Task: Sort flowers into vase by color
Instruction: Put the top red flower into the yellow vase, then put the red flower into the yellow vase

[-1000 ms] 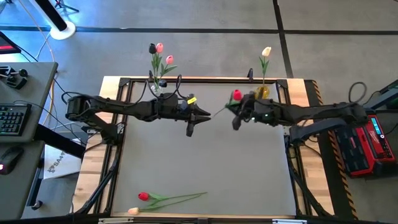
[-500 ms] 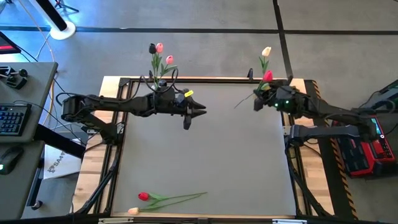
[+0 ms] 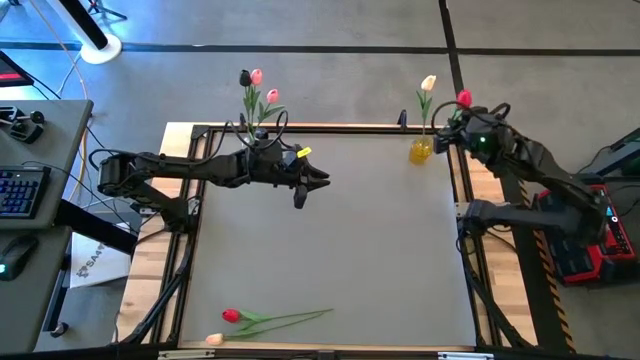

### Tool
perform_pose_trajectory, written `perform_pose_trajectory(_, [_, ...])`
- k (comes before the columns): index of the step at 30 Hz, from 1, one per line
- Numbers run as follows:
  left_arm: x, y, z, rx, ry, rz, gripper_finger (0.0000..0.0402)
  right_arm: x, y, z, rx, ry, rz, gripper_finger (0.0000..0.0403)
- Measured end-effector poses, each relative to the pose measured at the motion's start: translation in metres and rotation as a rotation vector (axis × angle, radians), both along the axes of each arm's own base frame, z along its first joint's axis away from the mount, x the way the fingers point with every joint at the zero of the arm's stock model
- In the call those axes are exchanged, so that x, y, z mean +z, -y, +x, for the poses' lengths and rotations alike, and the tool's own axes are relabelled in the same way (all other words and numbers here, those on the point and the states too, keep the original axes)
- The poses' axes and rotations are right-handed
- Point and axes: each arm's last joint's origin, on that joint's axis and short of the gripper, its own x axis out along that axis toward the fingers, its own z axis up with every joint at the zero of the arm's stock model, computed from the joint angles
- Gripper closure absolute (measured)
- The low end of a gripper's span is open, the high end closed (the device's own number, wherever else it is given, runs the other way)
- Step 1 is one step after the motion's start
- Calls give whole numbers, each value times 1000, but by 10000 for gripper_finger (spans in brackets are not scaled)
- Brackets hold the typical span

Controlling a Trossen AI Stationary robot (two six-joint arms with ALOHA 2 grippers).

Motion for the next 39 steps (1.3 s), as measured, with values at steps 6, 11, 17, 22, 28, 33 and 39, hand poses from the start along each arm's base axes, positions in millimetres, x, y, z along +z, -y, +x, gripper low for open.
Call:
perform_pose_trajectory(6, [0,0,0,-1,0,0,307,-14,20,7,-11,5,38,403])
perform_pose_trajectory(11, [1,0,-2,0,-8,-7,307,-26,33,16,-12,4,95,403])
perform_pose_trajectory(17, [20,3,-28,107,-53,-11,307,-37,39,19,-23,-13,202,382])
perform_pose_trajectory(22, [33,6,-58,186,-130,-5,307,-39,40,17,-45,-26,221,302])
perform_pose_trajectory(28, [38,9,-76,218,-178,-39,307,-28,40,18,-37,25,203,193])
perform_pose_trajectory(33, [40,19,-89,187,-222,-85,307,-3,35,15,7,143,175,147])
perform_pose_trajectory(39, [33,31,-98,150,-334,-129,307,14,29,6,-52,144,29,142])
